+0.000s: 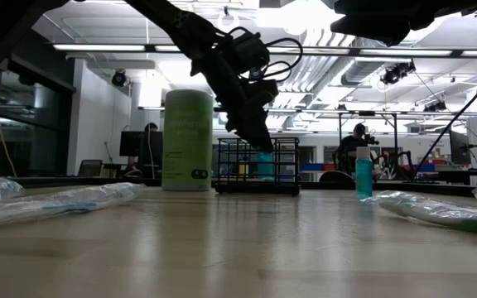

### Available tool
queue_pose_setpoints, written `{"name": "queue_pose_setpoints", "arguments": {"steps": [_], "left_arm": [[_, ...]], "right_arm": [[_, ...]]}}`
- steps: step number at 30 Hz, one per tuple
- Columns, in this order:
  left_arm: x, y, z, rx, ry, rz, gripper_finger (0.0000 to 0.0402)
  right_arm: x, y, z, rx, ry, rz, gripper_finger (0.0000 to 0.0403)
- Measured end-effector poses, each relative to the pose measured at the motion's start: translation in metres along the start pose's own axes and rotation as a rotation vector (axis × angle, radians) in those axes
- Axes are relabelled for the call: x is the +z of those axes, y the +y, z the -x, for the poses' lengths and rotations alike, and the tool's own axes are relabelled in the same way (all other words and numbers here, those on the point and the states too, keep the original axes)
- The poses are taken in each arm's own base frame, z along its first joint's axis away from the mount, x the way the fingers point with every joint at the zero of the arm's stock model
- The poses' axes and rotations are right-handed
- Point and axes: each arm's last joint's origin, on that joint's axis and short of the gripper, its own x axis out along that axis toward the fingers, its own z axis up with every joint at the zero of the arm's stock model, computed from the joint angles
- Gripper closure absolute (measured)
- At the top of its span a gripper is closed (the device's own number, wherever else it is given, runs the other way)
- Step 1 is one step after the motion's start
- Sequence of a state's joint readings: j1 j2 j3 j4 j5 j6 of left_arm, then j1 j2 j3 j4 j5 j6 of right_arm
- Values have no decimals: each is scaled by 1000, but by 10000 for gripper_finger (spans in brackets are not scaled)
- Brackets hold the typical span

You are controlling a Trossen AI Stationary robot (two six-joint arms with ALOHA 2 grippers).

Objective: Pick & Place toothbrushing station
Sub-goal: Put the left mouthwash into the mesh organizer

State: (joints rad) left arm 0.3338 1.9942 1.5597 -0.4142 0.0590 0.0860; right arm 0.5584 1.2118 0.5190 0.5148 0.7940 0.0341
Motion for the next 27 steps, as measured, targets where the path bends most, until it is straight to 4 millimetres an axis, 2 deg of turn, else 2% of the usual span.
{"name": "queue_pose_setpoints", "arguments": {"steps": [9, 18, 23, 27], "left_arm": [[-1, 9, 1, -40, -1, 31, 315], [-2, 7, 2, -44, 21, 32, 315], [-2, 6, 2, -43, 23, 23, 292], [-2, 6, 2, -43, 24, 23, 289]], "right_arm": [[0, 0, 0, 0, 0, 0, 164], [0, 0, 0, 0, 0, 0, 164], [0, 0, 0, 0, 0, 1, 164], [0, 0, 0, 0, 0, 1, 164]]}}
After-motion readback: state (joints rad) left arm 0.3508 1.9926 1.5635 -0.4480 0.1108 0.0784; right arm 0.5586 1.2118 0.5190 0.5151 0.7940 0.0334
